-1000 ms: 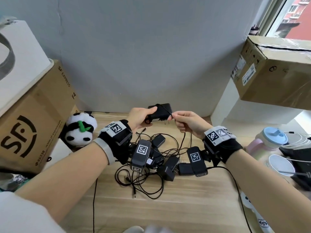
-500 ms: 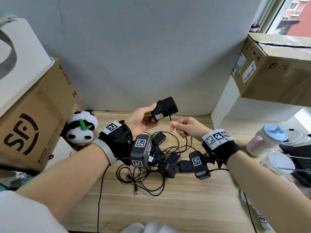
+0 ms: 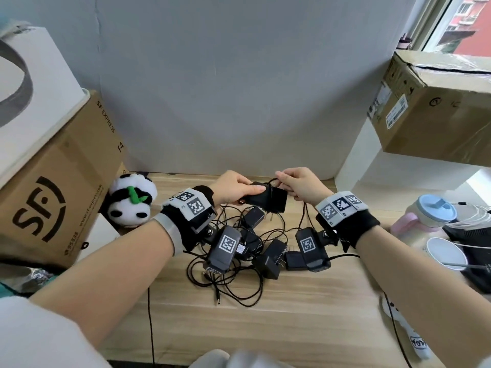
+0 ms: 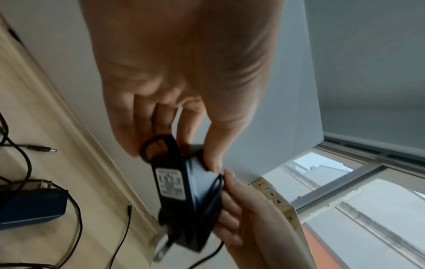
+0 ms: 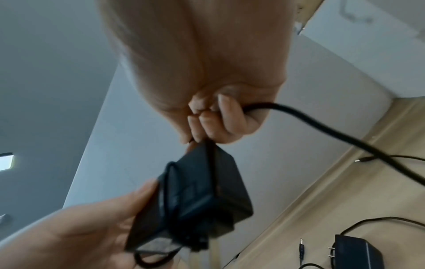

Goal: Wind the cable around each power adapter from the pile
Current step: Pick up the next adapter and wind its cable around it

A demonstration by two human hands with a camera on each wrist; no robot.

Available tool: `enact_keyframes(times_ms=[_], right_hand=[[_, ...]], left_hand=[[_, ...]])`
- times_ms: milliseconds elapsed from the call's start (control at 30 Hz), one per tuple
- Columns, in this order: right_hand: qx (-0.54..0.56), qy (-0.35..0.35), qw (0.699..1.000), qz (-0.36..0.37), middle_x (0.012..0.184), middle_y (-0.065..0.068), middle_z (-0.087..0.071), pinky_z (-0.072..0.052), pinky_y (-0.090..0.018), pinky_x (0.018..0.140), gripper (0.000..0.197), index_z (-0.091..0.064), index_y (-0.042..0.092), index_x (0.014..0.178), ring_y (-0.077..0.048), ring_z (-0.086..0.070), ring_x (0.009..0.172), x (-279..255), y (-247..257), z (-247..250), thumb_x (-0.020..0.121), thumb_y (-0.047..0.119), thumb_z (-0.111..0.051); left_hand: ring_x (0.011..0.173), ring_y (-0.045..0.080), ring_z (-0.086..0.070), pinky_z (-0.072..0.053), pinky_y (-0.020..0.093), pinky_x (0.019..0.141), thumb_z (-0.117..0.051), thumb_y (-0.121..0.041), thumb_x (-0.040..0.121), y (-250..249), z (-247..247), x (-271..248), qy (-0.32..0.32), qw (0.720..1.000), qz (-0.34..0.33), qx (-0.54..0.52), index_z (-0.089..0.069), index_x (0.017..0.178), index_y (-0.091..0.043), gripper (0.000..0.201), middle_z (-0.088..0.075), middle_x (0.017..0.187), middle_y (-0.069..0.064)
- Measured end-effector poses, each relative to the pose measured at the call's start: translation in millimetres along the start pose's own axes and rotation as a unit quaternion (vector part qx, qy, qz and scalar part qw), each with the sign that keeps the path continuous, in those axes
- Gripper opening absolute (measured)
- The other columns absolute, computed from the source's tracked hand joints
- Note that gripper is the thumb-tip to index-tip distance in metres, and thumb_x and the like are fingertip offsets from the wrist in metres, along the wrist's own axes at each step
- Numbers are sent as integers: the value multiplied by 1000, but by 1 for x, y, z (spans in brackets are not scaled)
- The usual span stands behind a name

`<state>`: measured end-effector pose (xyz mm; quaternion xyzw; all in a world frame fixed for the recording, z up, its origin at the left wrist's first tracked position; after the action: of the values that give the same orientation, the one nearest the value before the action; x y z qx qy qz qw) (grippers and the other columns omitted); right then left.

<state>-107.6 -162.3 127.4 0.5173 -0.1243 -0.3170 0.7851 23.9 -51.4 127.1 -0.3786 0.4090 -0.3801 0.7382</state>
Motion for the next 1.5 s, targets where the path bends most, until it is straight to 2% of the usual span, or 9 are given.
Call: enact_keyframes(times_ms=[100,267,433,667,833,1000,1167,1333,1500], right_hand=[[31,1,999,17,54,0,-32,-20,-18,40,34,-54,10,74,-10,-27,45,-3,3,-4,101,19,-35],[46,64,997,20,49,5,-35,-22,-18,42,35,-52,11,73,-7,-30,42,-9,2,-9,102,19,-34],[31,85,996,18,48,7,-37,-28,-16,44,35,-55,12,73,-7,-33,43,-14,-7,-11,101,21,-37],[45,95,994,8,48,7,-36,-28,-15,42,33,-56,12,73,-4,-32,41,-15,-18,-18,100,22,-39],[75,87,993,-34,52,4,-31,-26,-18,45,37,-48,14,64,-8,-27,44,-10,-30,-15,97,31,-46],[88,54,991,-80,51,5,-30,-22,-21,47,40,-47,14,63,-10,-26,46,-2,-27,-3,97,34,-44],[59,24,995,-73,49,6,-31,-22,-15,36,35,-49,15,69,-4,-28,36,6,-3,1,99,30,-42],[105,39,993,-24,42,11,-33,-21,-13,34,34,-48,13,72,-2,-28,34,2,-5,-6,102,21,-33],[102,85,991,-3,52,5,-36,-28,-15,44,33,-52,12,73,-6,-32,43,-13,-16,-15,101,21,-36]], left_hand=[[60,13,-50,-43,13,50,-65,-28,88,8,0,7,-59,997,10,-41,-67,95,0,29,-55,79,12],[64,18,-54,-55,29,67,-68,-26,85,26,5,15,-89,961,94,-246,-60,110,4,40,-59,82,11],[58,18,-51,-55,36,77,-68,-26,85,34,10,18,-105,928,110,-340,-56,101,-3,30,-48,75,7],[57,16,-53,-57,30,64,-66,-30,86,30,6,16,-60,927,93,-357,-60,91,-6,25,-51,74,5],[64,12,-52,-47,28,77,-55,-35,92,23,5,7,27,939,41,-341,-63,90,-9,27,-59,67,0],[81,12,-54,-46,20,75,-52,-31,93,8,3,-6,101,980,-11,-172,-65,97,-12,23,-62,88,2],[72,6,-55,-40,4,57,-62,-33,88,1,0,-2,-14,993,-90,72,-65,98,-10,26,-61,79,-4],[71,15,-55,-44,23,67,-64,-34,87,16,3,10,-128,990,-53,18,-67,88,-8,26,-61,78,5],[56,14,-51,-49,17,55,-60,-29,91,23,3,9,-143,981,-3,-131,-64,78,-7,26,-55,68,8]])
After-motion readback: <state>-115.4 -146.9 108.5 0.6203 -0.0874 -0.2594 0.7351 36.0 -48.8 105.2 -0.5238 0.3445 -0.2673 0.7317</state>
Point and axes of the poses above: each hand's wrist, its own x-axis towards the middle knuckle, its own z-axis out of the back of the hand, y = z × x, the point moved 3 cm from there along x, towards the middle knuckle
